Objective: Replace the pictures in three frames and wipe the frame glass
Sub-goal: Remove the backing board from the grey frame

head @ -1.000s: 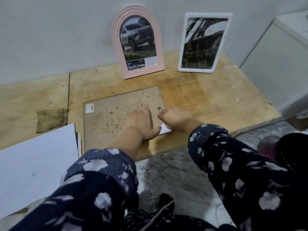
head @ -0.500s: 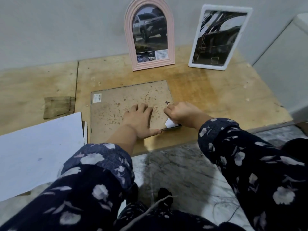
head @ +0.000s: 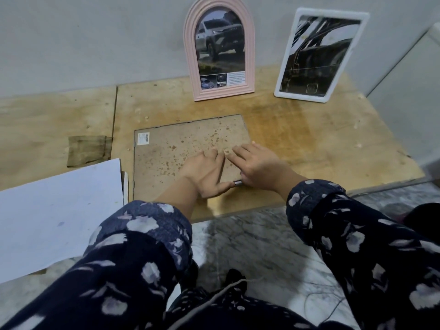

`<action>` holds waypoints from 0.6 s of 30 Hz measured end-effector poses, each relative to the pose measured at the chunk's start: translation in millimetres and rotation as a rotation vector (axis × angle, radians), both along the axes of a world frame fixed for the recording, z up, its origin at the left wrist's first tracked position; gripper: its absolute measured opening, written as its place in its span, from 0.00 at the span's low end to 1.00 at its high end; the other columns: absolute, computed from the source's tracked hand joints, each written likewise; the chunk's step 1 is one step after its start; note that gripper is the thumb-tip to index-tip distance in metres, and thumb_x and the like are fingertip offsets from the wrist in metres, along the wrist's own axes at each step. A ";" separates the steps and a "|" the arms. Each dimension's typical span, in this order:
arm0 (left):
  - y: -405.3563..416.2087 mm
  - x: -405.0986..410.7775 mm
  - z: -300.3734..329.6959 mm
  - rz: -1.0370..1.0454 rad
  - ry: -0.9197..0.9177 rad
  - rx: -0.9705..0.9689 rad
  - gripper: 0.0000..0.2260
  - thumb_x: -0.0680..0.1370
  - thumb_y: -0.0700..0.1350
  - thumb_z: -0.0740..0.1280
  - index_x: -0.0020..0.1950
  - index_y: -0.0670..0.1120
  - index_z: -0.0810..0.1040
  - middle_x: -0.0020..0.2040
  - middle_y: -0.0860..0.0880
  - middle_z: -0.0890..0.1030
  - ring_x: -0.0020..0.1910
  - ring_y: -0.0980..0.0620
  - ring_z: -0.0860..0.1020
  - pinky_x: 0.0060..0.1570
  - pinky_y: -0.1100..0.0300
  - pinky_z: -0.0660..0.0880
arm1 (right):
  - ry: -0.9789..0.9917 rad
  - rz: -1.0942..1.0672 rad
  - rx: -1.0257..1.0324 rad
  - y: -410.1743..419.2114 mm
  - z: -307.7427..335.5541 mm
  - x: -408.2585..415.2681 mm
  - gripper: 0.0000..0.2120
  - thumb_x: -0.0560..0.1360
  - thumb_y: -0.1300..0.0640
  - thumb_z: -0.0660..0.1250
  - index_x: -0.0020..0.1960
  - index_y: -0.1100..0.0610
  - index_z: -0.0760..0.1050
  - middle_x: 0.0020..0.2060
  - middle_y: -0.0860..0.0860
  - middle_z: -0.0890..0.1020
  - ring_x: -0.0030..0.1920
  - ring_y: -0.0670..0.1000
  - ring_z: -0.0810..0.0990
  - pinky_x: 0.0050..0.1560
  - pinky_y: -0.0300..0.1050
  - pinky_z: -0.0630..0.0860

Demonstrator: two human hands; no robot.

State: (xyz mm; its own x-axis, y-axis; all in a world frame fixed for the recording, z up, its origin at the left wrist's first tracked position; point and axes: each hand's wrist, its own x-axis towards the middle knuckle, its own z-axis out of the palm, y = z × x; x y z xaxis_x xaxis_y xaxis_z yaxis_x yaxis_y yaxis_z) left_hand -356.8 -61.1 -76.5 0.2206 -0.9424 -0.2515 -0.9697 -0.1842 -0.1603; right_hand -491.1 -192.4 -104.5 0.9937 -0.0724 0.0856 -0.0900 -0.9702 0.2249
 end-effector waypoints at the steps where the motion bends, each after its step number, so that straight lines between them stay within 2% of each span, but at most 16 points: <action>1: 0.2 0.1 0.1 0.001 0.000 -0.014 0.39 0.75 0.71 0.52 0.74 0.42 0.59 0.73 0.43 0.65 0.63 0.41 0.72 0.51 0.52 0.72 | 0.030 -0.011 0.025 3.5 -1.9 3.2 0.19 0.70 0.59 0.65 0.59 0.63 0.76 0.50 0.61 0.81 0.47 0.61 0.80 0.47 0.55 0.79; 3: 2.9 1.0 -3.3 0.029 0.036 -0.062 0.38 0.73 0.72 0.55 0.71 0.44 0.62 0.69 0.45 0.71 0.61 0.42 0.74 0.47 0.52 0.73 | 0.064 -0.045 0.048 9.6 -6.8 9.8 0.16 0.70 0.63 0.67 0.56 0.65 0.77 0.46 0.62 0.82 0.42 0.62 0.81 0.37 0.52 0.80; 6: 13.1 10.6 -8.7 0.061 0.125 -0.096 0.39 0.71 0.73 0.57 0.72 0.48 0.61 0.70 0.48 0.71 0.69 0.44 0.68 0.57 0.50 0.74 | 0.085 -0.095 0.119 13.2 -6.0 11.4 0.21 0.61 0.65 0.76 0.54 0.65 0.79 0.44 0.62 0.83 0.41 0.62 0.82 0.36 0.51 0.81; 8: 26.1 23.0 -9.1 0.050 0.126 -0.046 0.43 0.70 0.75 0.53 0.76 0.49 0.55 0.75 0.50 0.64 0.74 0.45 0.62 0.65 0.47 0.68 | 0.127 -0.104 0.161 12.3 -4.0 12.1 0.26 0.59 0.66 0.77 0.56 0.64 0.79 0.46 0.63 0.83 0.45 0.63 0.83 0.43 0.52 0.82; 9: 34.2 30.0 -8.9 0.063 0.119 -0.008 0.46 0.68 0.77 0.50 0.78 0.49 0.52 0.77 0.50 0.60 0.76 0.45 0.59 0.68 0.45 0.64 | 0.159 -0.110 0.191 11.7 -3.0 13.2 0.27 0.62 0.66 0.75 0.61 0.64 0.76 0.52 0.64 0.81 0.51 0.63 0.81 0.50 0.53 0.80; 11: 50.4 42.9 -9.6 0.125 0.109 0.051 0.51 0.64 0.79 0.42 0.79 0.50 0.47 0.80 0.50 0.52 0.77 0.45 0.53 0.72 0.43 0.58 | 0.196 -0.132 0.240 9.3 -6.0 15.0 0.28 0.72 0.64 0.68 0.70 0.62 0.67 0.65 0.63 0.73 0.65 0.62 0.73 0.65 0.54 0.71; 12: 57.7 47.6 -9.9 0.156 0.110 0.061 0.52 0.63 0.79 0.40 0.79 0.50 0.46 0.80 0.51 0.50 0.78 0.45 0.51 0.72 0.43 0.57 | 0.224 -0.151 0.244 8.7 -5.1 16.1 0.28 0.74 0.62 0.65 0.73 0.60 0.63 0.69 0.61 0.69 0.69 0.60 0.68 0.68 0.54 0.67; 15: 65.8 50.4 -8.1 0.155 0.097 0.058 0.52 0.63 0.79 0.38 0.79 0.49 0.47 0.80 0.49 0.51 0.78 0.45 0.52 0.72 0.44 0.59 | 0.300 -0.186 0.238 9.0 3.2 18.2 0.27 0.77 0.58 0.61 0.75 0.57 0.59 0.72 0.58 0.65 0.72 0.57 0.64 0.70 0.51 0.64; 18: 62.8 48.4 -7.3 0.111 0.072 0.053 0.54 0.61 0.77 0.27 0.79 0.47 0.46 0.79 0.46 0.52 0.77 0.42 0.55 0.70 0.47 0.65 | 0.334 -0.218 0.256 11.9 11.4 19.1 0.30 0.75 0.54 0.63 0.74 0.58 0.60 0.71 0.60 0.66 0.70 0.59 0.66 0.66 0.54 0.68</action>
